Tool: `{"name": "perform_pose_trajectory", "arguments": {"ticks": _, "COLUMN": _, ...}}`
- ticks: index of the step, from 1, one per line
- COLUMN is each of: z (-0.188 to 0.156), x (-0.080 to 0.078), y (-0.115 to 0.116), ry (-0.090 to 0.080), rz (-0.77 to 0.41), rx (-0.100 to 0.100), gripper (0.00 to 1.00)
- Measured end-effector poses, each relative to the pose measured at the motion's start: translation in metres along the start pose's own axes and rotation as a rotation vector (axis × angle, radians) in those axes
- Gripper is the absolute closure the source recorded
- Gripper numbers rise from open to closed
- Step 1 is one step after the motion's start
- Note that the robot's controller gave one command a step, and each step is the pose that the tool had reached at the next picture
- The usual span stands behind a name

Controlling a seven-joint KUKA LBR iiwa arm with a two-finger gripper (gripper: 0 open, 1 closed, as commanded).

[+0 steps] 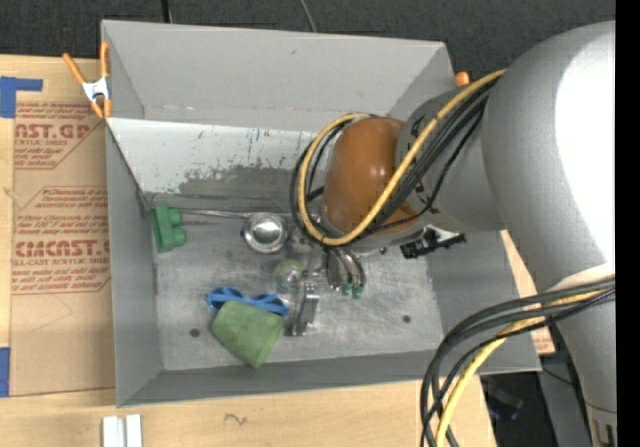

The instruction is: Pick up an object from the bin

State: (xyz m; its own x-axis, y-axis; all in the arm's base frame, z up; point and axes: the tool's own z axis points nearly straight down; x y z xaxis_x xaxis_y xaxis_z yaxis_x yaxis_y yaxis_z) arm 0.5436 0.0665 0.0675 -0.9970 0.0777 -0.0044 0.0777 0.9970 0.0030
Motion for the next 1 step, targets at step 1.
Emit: {"name": "perform_pose_trajectory", "arguments": {"ticks": 1, "z": -0.0076, "x": 0.0287, "y": 0.0307, "ry": -0.001, "rz": -0.032, "rx": 0.001, "gripper": 0.0}}
